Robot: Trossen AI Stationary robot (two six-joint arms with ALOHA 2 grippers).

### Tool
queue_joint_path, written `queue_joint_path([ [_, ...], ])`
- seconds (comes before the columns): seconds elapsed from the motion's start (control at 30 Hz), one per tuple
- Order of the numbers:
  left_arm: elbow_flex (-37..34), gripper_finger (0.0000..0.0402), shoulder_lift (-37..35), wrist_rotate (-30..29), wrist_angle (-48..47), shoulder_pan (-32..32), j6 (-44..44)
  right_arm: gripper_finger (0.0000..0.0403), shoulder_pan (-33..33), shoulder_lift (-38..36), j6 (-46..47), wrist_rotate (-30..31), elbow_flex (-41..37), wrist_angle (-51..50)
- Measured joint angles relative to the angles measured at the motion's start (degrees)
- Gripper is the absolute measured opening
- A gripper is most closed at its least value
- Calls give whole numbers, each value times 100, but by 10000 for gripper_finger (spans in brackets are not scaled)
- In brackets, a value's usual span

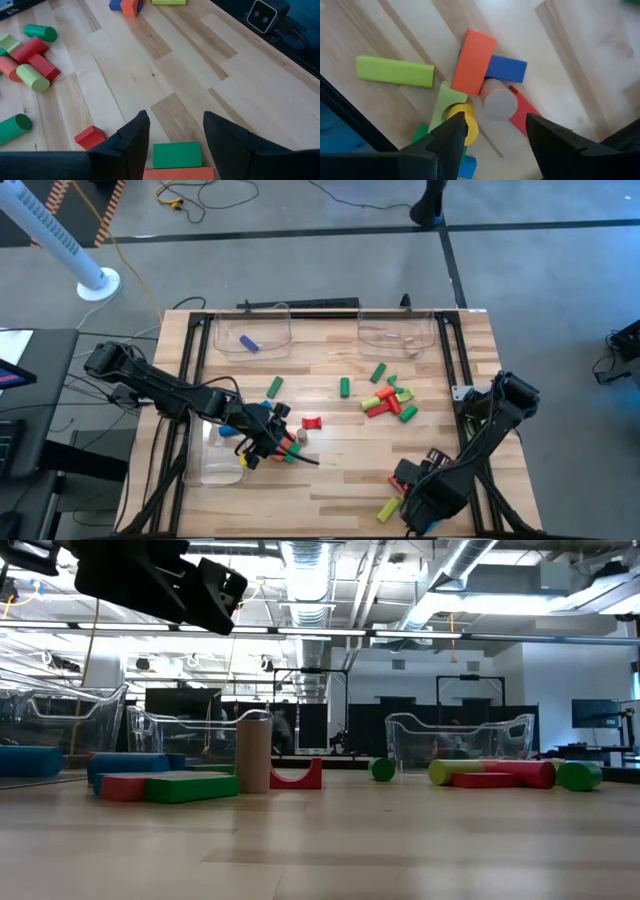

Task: Sort blocks by size
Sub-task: Put the brown cylindrical block into the bottom left transparent bin

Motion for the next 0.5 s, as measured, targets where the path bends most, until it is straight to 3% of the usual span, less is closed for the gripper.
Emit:
queue_joint_path([
  [0.5, 0, 181, 0, 0, 67, 0, 116, 250, 31, 4, 716, -51, -742, 682],
])
